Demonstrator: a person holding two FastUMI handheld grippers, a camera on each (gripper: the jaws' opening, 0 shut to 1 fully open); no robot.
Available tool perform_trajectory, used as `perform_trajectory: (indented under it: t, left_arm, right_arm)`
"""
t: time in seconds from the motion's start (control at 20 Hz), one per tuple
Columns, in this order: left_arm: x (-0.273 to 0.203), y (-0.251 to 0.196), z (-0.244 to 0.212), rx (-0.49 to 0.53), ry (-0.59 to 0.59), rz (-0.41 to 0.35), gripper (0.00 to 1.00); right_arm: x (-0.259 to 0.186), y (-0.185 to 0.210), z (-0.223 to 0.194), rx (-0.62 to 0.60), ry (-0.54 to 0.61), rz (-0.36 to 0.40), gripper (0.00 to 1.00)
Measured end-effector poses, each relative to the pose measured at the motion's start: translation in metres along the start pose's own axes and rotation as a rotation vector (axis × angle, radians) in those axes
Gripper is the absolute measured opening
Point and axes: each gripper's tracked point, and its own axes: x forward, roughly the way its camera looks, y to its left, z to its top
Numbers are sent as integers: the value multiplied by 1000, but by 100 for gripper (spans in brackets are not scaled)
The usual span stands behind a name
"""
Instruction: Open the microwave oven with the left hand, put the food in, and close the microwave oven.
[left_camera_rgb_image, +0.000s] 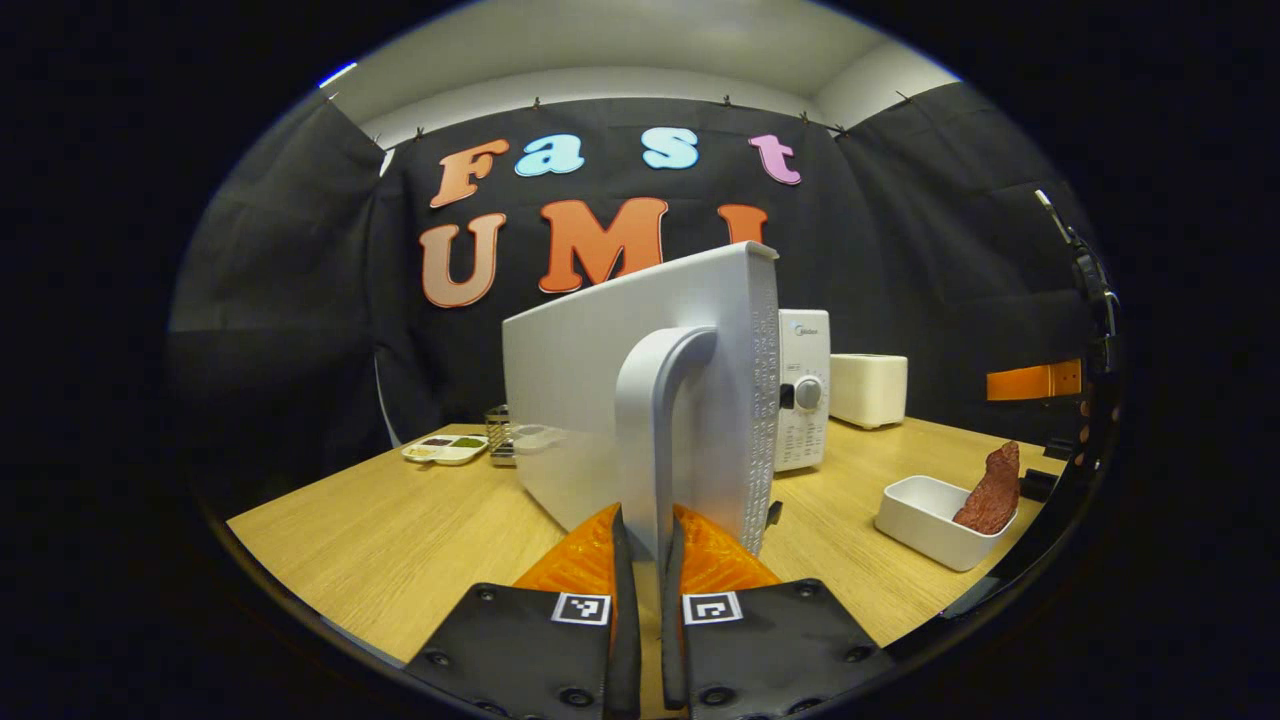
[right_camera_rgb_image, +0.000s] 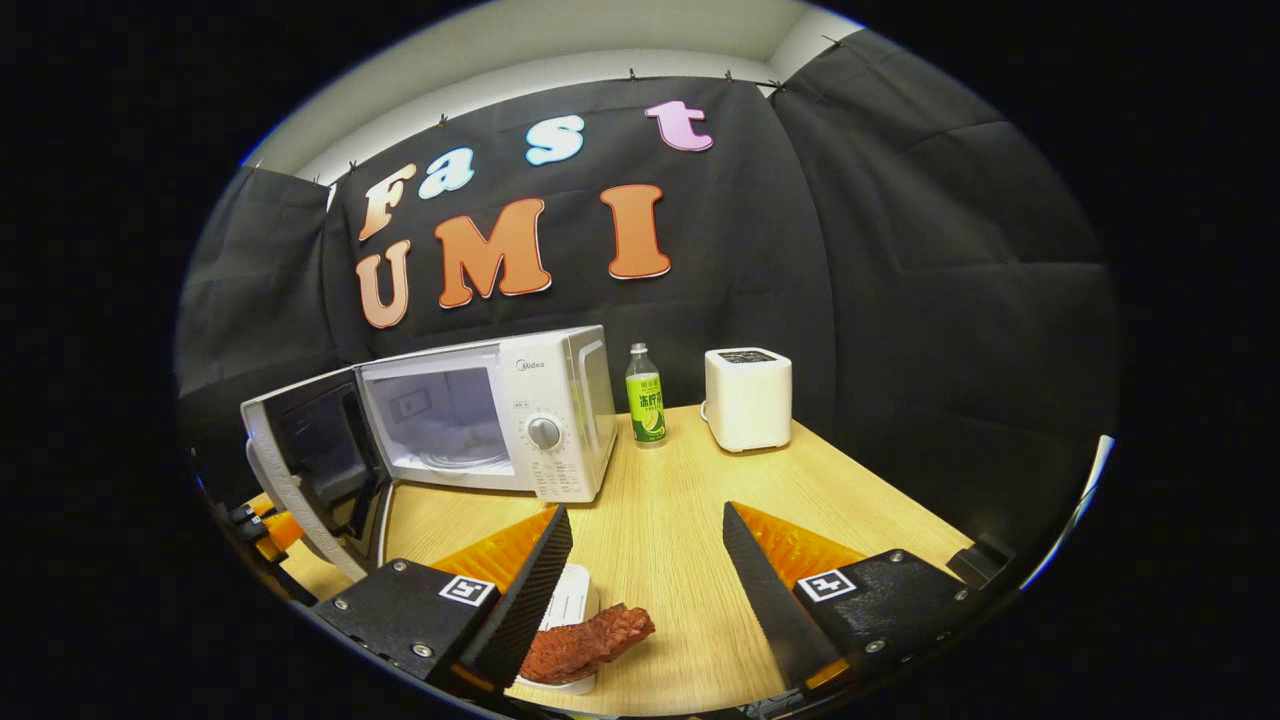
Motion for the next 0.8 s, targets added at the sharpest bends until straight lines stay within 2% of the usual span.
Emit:
perform_trajectory:
  t: [0.2, 0.45, 0.6, 0.8]
  left_arm:
    - [-14, 43, -3, 12, 5, 24, 12]
    - [-25, 92, -4, 18, 5, 11, 12]
    - [-29, 115, -7, -22, 5, -10, 12]
    - [-29, 130, -7, -6, -7, -59, 13]
  right_arm:
    - [-3, 5, -3, -1, -2, -25, 94]
    - [-3, 13, -9, -2, 9, -52, 94]
    - [-2, 14, -15, -13, 28, -69, 94]
    - [0, 16, -22, -26, 54, -74, 94]
